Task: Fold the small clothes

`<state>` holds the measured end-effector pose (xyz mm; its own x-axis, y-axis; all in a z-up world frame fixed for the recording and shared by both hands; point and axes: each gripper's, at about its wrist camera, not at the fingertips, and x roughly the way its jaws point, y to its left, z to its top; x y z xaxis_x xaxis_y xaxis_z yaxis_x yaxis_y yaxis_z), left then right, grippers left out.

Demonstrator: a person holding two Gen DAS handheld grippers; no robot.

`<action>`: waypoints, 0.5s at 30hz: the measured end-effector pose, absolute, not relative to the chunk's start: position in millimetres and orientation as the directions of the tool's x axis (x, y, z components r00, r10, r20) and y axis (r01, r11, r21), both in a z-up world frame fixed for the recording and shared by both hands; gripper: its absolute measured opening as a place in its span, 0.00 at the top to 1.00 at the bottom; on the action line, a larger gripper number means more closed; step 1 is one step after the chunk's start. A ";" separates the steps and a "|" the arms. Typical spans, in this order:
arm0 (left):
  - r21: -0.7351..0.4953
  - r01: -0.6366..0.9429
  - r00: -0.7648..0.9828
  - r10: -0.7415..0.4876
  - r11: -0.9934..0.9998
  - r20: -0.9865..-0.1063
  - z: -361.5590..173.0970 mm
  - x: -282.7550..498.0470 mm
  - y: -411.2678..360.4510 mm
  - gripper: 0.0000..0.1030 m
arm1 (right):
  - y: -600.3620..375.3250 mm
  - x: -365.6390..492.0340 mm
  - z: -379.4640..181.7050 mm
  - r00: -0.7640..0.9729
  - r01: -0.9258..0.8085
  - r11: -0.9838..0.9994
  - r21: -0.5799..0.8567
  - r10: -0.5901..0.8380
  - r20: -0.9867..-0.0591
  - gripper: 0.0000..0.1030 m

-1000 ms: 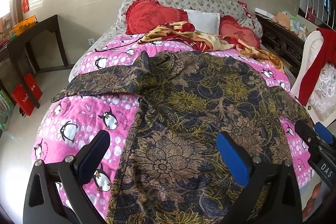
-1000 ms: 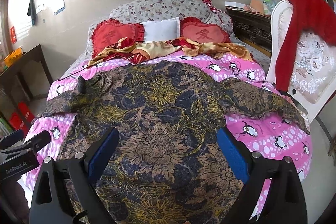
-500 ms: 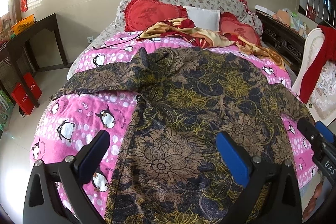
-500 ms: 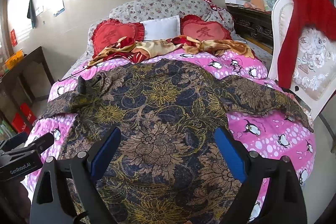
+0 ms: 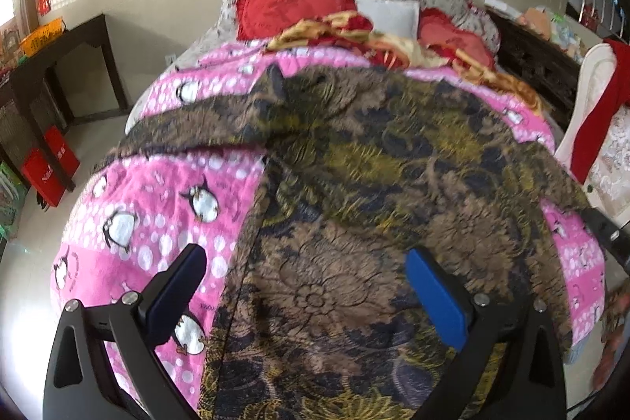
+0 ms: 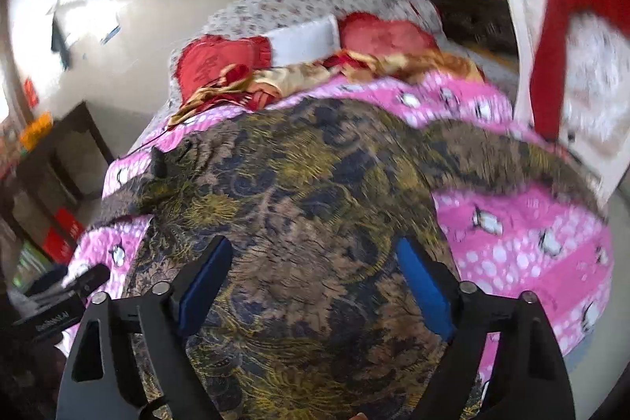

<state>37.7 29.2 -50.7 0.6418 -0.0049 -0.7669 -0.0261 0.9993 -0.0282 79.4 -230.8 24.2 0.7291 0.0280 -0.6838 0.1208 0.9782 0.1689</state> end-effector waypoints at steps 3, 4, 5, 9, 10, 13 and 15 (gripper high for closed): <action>-0.016 -0.042 0.617 0.013 0.999 -0.787 -65.2 41.4 33.7 0.00 | -290.5 78.7 9.1 0.711 0.221 0.926 0.305 0.062 -0.701 0.40; -0.015 -0.049 0.610 0.018 0.999 -0.792 -69.4 43.1 35.9 0.00 | -309.3 78.4 4.9 0.705 0.254 0.905 0.342 0.069 -0.706 0.42; -0.013 -0.055 0.606 0.023 0.998 -0.795 -72.2 44.3 36.2 0.00 | -343.2 77.6 -2.8 0.702 0.313 0.858 0.406 0.079 -0.708 0.43; -0.002 -0.064 0.589 0.036 0.998 -0.807 -80.5 51.6 36.9 0.00 | -460.6 66.0 -34.8 0.740 0.504 0.602 0.620 0.069 -0.669 0.49; 0.000 -0.062 0.589 0.037 0.998 -0.808 -81.2 53.1 36.3 0.00 | -497.6 61.2 -51.1 0.754 0.547 0.475 0.690 0.078 -0.652 0.50; 0.010 -0.055 0.592 0.041 0.998 -0.805 -81.3 58.3 33.7 0.00 | -566.5 54.0 -93.3 0.790 0.583 0.198 0.788 0.085 -0.607 0.59; 0.017 -0.054 0.595 0.046 0.998 -0.802 -80.8 61.8 32.1 0.00 | -601.6 55.7 -118.0 0.789 0.605 0.097 0.790 0.058 -0.612 0.64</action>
<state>61.8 32.1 -80.8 0.5955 0.0456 -0.8021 -0.0536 0.9984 0.0170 55.7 -601.6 -118.0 0.7889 0.0581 -0.6118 0.6054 0.0975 0.7899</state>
